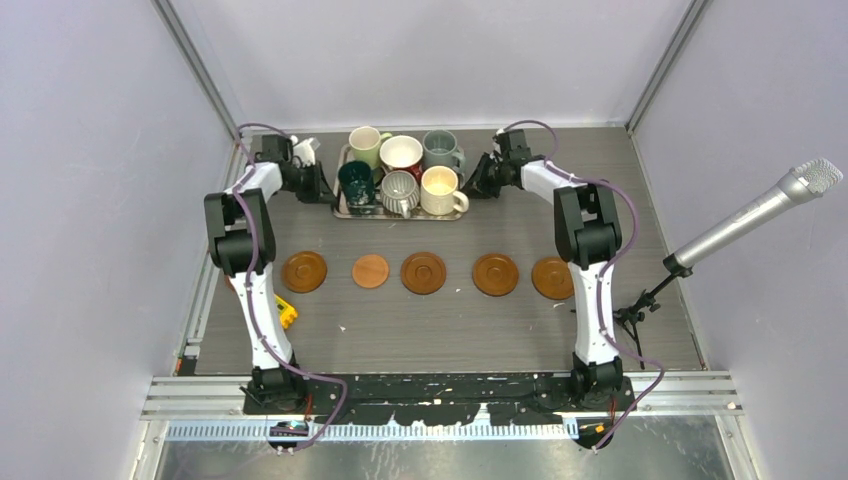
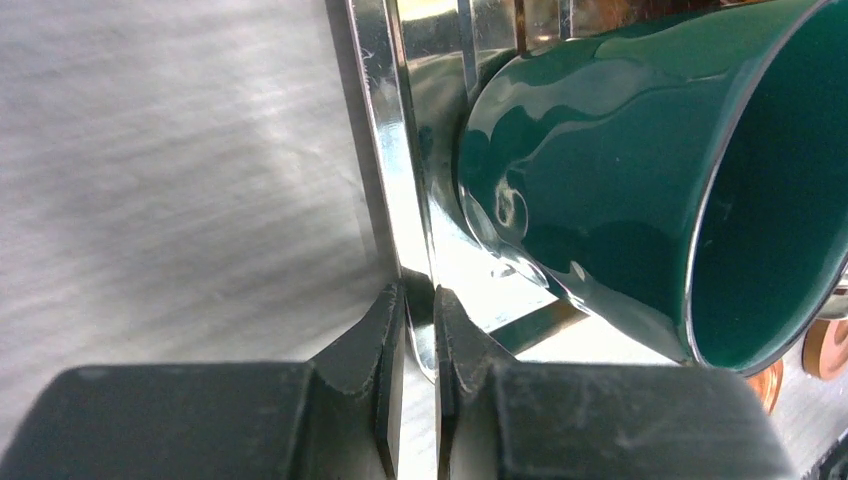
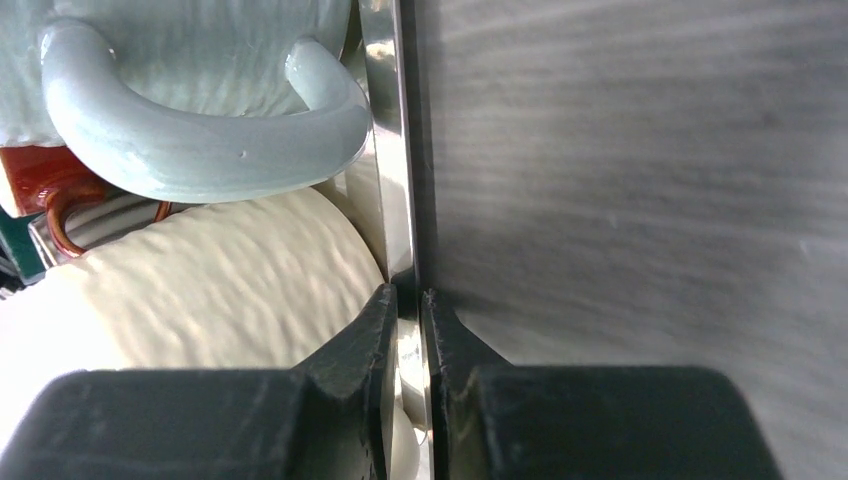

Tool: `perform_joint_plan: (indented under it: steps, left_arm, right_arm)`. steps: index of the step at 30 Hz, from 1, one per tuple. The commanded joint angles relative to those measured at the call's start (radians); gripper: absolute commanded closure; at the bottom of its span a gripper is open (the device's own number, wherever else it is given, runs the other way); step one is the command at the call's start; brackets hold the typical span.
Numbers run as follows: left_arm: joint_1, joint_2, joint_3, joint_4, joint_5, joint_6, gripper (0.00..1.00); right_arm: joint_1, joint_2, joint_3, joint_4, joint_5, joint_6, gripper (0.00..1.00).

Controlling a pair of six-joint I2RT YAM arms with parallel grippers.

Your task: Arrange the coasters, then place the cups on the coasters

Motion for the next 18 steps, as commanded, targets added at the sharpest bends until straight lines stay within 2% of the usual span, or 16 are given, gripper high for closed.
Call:
perform_joint_plan:
  steps: [1,6,10,14,16,18]
  left_arm:
    - [-0.074,-0.078,-0.098,-0.157,0.045,0.069,1.00]
    - [-0.074,-0.103,-0.133,-0.161,-0.021,0.067,1.00]
    - [-0.067,-0.102,-0.115,-0.177,-0.030,0.050,0.96]
    - [-0.060,-0.135,-0.113,-0.180,-0.066,0.049,0.79]
    - [-0.049,-0.155,-0.107,-0.188,-0.085,0.045,0.69]
    - [-0.032,-0.172,-0.099,-0.198,-0.092,0.045,0.59]
  right_arm:
    - [0.016,-0.080,-0.100,-0.155,0.027,-0.076,0.84]
    - [0.010,-0.106,-0.139,-0.170,0.056,-0.101,0.82]
    - [0.010,-0.133,-0.130,-0.180,0.109,-0.130,0.74]
    - [0.007,-0.188,-0.092,-0.202,0.186,-0.186,0.64]
    - [0.006,-0.208,-0.063,-0.226,0.209,-0.210,0.55]
    - [0.005,-0.227,-0.037,-0.241,0.221,-0.225,0.49]
